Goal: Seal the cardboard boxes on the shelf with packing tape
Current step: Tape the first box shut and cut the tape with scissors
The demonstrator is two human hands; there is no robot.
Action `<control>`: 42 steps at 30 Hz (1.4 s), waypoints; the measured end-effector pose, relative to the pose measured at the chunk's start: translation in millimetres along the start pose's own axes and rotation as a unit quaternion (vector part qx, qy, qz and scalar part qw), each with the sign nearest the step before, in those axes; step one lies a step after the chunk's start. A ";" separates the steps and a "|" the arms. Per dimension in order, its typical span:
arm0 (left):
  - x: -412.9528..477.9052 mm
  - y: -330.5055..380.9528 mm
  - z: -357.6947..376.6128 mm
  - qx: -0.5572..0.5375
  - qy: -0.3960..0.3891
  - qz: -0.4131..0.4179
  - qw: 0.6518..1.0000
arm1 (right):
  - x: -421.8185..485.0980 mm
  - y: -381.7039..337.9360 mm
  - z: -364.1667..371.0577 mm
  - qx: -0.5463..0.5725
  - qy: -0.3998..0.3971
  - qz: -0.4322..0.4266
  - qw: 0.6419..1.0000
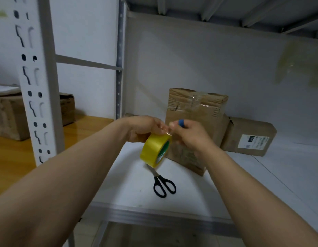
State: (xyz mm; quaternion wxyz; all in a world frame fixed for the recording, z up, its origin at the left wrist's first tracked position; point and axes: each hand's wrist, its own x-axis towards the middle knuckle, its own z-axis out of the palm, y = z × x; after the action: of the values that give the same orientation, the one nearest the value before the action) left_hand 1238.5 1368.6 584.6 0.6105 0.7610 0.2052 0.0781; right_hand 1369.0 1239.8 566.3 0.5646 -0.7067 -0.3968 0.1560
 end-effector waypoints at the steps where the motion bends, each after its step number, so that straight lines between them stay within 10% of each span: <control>1: -0.2 0.6 4.4 0.012 -0.012 0.009 1.000 | 0.5 0.1 2.4 0.024 0.000 0.000 1.000; 14: -3.9 -23.9 53.6 0.094 0.090 0.061 0.990 | -0.6 0.9 1.8 -0.205 0.060 0.068 0.975; 25: -12.0 -12.7 47.6 0.130 0.131 -0.039 0.982 | -21.6 -7.6 10.9 -0.157 -0.001 0.032 0.987; 35: -26.1 -1.6 36.4 0.150 0.217 0.063 0.963 | -11.8 -26.4 9.6 -0.112 0.049 0.031 0.992; 39: -24.1 -2.9 20.0 0.155 0.232 0.026 0.960 | -15.1 -37.4 4.3 -0.384 0.109 -0.103 0.911; 42: -18.7 -2.0 2.7 0.237 0.279 -0.012 0.930 | -17.1 -44.9 -9.0 -0.377 0.188 -0.255 0.870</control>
State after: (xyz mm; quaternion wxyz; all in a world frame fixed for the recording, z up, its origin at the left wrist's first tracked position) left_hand 1222.2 1358.9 584.5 0.3310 0.8288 0.3888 0.2287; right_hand 1346.9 1223.2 606.7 0.3391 -0.7562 -0.4785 -0.2903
